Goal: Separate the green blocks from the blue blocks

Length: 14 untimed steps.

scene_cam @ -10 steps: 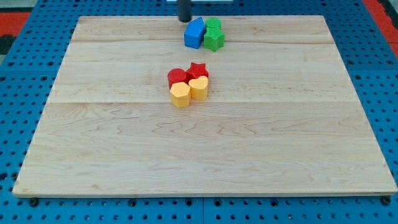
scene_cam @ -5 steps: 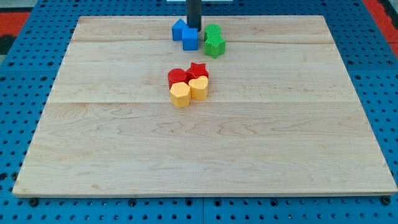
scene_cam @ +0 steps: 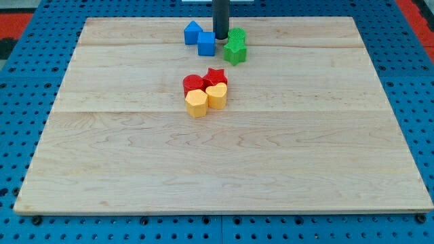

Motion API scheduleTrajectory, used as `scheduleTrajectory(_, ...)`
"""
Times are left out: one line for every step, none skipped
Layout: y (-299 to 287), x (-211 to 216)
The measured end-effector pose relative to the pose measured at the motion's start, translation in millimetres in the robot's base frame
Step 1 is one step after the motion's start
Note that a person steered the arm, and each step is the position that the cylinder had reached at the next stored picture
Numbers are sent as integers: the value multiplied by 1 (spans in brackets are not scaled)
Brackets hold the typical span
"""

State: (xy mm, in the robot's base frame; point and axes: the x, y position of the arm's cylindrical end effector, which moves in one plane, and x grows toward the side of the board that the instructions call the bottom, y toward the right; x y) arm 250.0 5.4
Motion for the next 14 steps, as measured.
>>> scheduleTrajectory(20, 2)
scheduleTrajectory(12, 11)
scheduleTrajectory(1, 14)
scheduleTrajectory(9, 15)
scheduleTrajectory(5, 16)
scheduleTrajectory(1, 16)
scheduleTrajectory(1, 17)
scheduleTrajectory(1, 26)
scheduleTrajectory(1, 31)
scheduleTrajectory(6, 28)
scheduleTrajectory(43, 8)
scheduleTrajectory(75, -5)
scheduleTrajectory(73, -5)
scheduleTrajectory(59, -5)
